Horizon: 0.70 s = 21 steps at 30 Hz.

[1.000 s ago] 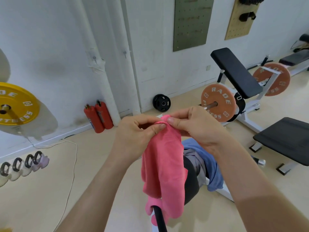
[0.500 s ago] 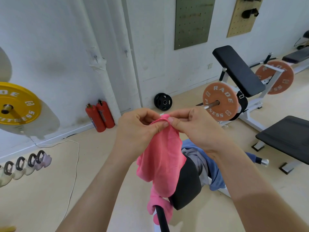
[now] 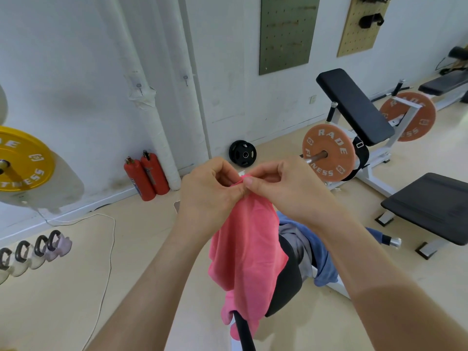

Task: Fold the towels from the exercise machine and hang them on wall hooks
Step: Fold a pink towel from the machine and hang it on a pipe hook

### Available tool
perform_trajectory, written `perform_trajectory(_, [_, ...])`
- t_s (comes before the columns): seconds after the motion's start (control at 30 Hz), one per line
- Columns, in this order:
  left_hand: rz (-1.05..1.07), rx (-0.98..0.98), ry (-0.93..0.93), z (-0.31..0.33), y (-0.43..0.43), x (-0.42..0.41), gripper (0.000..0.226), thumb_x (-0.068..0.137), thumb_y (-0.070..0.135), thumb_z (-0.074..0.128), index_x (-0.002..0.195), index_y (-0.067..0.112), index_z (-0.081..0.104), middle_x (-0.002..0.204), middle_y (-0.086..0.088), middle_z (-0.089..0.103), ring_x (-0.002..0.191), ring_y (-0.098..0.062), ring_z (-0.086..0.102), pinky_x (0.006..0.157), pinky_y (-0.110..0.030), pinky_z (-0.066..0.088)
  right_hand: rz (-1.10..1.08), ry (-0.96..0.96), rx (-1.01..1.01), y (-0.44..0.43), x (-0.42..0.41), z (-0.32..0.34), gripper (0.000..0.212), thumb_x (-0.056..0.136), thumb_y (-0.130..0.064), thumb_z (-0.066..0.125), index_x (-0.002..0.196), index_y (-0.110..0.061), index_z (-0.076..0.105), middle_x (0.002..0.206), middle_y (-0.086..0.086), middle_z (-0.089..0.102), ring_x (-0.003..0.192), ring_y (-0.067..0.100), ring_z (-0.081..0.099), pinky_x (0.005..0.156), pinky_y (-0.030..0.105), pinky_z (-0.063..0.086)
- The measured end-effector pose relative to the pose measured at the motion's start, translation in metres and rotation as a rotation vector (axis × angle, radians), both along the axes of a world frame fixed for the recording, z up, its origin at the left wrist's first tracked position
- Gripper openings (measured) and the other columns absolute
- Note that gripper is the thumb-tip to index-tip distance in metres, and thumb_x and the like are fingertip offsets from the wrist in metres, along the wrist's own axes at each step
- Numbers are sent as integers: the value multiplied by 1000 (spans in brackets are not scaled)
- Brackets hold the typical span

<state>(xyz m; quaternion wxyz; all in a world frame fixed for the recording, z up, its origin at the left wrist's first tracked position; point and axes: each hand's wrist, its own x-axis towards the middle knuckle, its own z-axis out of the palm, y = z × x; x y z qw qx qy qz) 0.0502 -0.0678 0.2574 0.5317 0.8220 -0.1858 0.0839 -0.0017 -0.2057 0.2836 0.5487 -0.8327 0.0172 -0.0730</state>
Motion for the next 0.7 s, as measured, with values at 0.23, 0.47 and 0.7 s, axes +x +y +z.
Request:
perform_trajectory(0.23, [-392,129,391,-25,27,11,36,65,32,85,87,7,71,81,-16,71,69,-15,62,67,-44,54,-299,-105,67,-29,27,-20,23,94,-10,58,78,-24,67,66,-11,63,53,1,56,54,17,53])
perform_trajectory(0.47, [-328,780,-76,-78,66,28,53,80,68,51,66,16,52,52,7,44,52,-8,41,50,-25,29,-583,-50,-29,-75,46,-64,23,92,-13,53,77,-17,69,77,7,67,81,28,65,82,48,56])
perform_trajectory(0.7, [-182,834,-517,-84,90,50,36,83,51,43,66,27,64,77,11,56,84,-15,49,73,-31,33,-656,-71,-170,-69,39,-78,19,95,-12,48,92,-13,67,80,-8,58,71,0,49,75,28,40])
